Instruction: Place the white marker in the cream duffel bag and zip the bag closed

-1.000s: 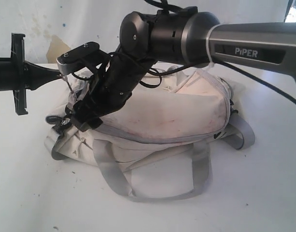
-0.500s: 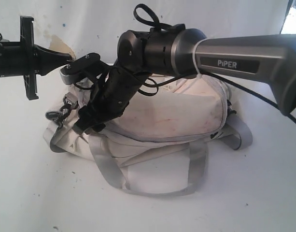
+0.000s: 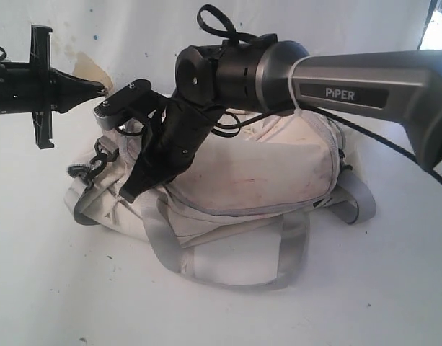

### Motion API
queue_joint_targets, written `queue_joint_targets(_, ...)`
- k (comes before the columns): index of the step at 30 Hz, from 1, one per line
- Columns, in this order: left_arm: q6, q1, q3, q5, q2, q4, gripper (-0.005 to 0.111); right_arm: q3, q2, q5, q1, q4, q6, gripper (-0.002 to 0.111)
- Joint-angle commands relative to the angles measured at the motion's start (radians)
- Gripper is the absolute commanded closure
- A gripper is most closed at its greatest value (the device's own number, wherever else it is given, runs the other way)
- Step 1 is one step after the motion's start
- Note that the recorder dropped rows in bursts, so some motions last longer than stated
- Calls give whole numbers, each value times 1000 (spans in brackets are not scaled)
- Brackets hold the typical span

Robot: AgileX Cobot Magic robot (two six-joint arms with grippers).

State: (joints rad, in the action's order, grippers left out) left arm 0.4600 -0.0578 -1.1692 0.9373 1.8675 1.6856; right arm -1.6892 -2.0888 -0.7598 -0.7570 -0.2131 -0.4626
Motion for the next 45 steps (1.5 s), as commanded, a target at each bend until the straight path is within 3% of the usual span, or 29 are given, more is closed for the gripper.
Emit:
queue_joint_targets(1,-16,1,-63,-57,-11,59,107,3,-1,-132,0,81,-8,108)
queue_joint_targets(9,-10,1,-163,-96,8,59,107,3,-1,-161,0,104,-8,108)
queue_joint_targets(14,71,1,-207,-231,12,-51,107,3,-1,-187,-1,145,-58,108)
queue_joint_targets(18,312,2,-217,-179,15,-59,107,3,-1,-142,-10,164,-197,108)
queue_joint_targets(25,330,2,-240,-197,19,-94,107,3,-1,-133,-33,195,-208,108)
queue_joint_targets(33,381,2,-240,-160,18,-318,107,3,-1,-144,-33,195,-159,108)
queue_joint_targets(39,447,2,-240,-146,18,-320,107,3,-1,-164,-33,161,-134,107)
queue_joint_targets(42,461,2,-240,-134,18,-342,107,3,5,-171,-33,138,-110,95)
queue_joint_targets(44,463,2,-240,-134,18,-380,100,3,14,-181,-33,119,-62,68)
queue_joint_targets(45,463,2,-240,-134,18,-407,90,3,25,-181,-33,119,-5,49)
